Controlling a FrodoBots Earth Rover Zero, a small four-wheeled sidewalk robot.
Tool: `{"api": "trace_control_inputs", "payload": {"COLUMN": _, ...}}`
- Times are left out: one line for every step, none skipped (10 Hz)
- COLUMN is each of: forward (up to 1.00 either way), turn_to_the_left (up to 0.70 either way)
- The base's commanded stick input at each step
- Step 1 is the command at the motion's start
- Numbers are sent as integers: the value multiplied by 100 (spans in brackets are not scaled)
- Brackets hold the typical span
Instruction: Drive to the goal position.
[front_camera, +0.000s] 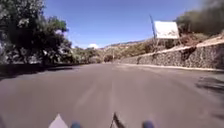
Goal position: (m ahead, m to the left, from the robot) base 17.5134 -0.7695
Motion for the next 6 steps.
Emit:
{"api": "trace_control_inputs", "payload": {"forward": 85, "turn_to_the_left": 0}}
{"api": "trace_control_inputs", "payload": {"forward": 85, "turn_to_the_left": 0}}
{"api": "trace_control_inputs", "payload": {"forward": 85, "turn_to_the_left": 0}}
{"api": "trace_control_inputs", "payload": {"forward": 85, "turn_to_the_left": 0}}
{"api": "trace_control_inputs", "payload": {"forward": 85, "turn_to_the_left": 0}}
{"api": "trace_control_inputs", "payload": {"forward": 85, "turn_to_the_left": 0}}
